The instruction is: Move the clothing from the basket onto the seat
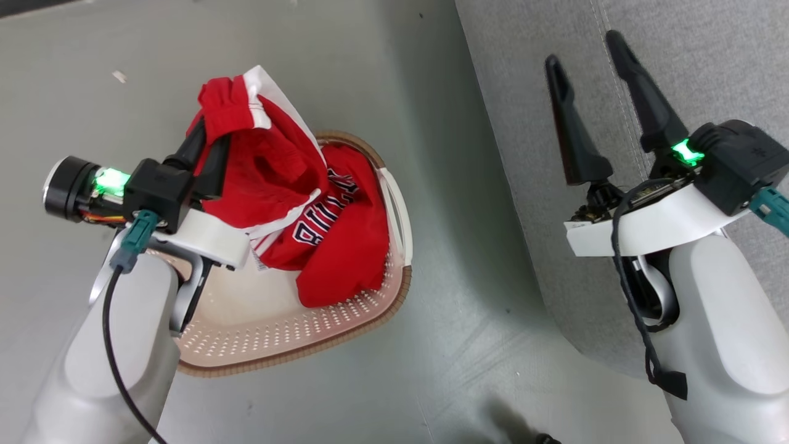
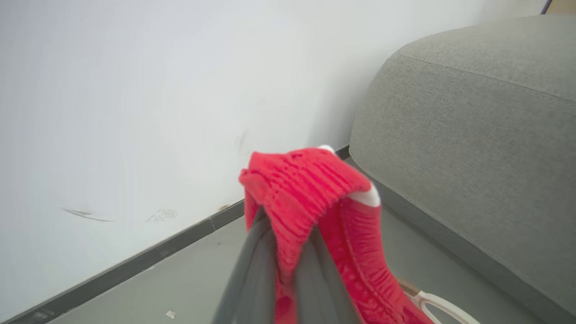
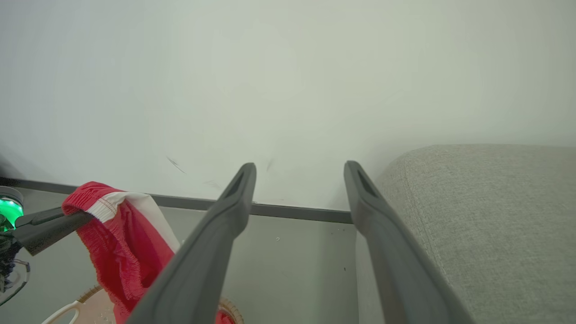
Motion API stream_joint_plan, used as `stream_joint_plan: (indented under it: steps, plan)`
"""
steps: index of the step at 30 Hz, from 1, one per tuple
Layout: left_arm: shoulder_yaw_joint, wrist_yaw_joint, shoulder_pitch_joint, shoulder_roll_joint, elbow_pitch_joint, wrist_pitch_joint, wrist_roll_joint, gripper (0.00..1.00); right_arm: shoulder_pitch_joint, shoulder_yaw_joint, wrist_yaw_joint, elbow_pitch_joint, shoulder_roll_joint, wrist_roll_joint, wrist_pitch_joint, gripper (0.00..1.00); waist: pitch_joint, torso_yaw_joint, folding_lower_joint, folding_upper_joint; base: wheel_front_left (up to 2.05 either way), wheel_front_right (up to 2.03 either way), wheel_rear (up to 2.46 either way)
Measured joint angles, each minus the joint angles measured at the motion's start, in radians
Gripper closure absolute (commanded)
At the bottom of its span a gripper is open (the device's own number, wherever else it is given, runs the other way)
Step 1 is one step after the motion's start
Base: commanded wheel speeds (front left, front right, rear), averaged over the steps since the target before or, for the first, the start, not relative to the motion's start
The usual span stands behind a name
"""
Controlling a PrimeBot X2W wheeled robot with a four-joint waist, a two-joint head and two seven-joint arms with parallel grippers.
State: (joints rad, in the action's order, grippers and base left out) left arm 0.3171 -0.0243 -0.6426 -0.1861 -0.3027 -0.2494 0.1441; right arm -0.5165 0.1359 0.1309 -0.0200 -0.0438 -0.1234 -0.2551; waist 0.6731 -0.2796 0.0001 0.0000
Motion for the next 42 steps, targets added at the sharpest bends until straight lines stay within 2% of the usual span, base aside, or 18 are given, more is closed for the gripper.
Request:
stream_joint_plan:
  steps: [12, 18, 28, 34, 42]
  plan:
    - [-0.041, 0.002, 0.097, -0.013, 0.083, 0.0, 0.054, 1.0, 0.007, 0.054, 0.0, 0.029, -0.002, 0.033, 0.0, 0.0, -0.119, 0.061, 0.0, 0.0, 0.0, 0.0, 0.0]
    - [-0.049, 0.028, 0.145, -0.012, 0.117, 0.0, 0.105, 1.0, 0.056, 0.074, 0.0, 0.058, -0.003, 0.055, 0.0, 0.0, -0.201, 0.095, 0.0, 0.0, 0.0, 0.0, 0.0]
    - [-0.048, 0.057, 0.183, -0.043, 0.155, 0.003, 0.12, 1.0, 0.128, 0.11, 0.0, 0.102, -0.023, 0.064, 0.0, 0.0, -0.321, 0.142, 0.0, 0.0, 0.0, 0.0, 0.0]
    - [-0.028, 0.081, 0.188, -0.043, 0.173, 0.042, 0.129, 1.0, 0.168, 0.153, 0.0, 0.129, -0.031, 0.064, 0.0, 0.0, -0.39, 0.17, -0.0001, 0.0, 0.0, 0.0, 0.0]
    - [0.028, 0.117, 0.203, -0.046, 0.206, 0.099, 0.147, 1.0, 0.221, 0.203, 0.0, 0.163, -0.077, 0.064, 0.0, 0.0, -0.474, 0.202, 0.0, 0.0, 0.0, 0.0, 0.0]
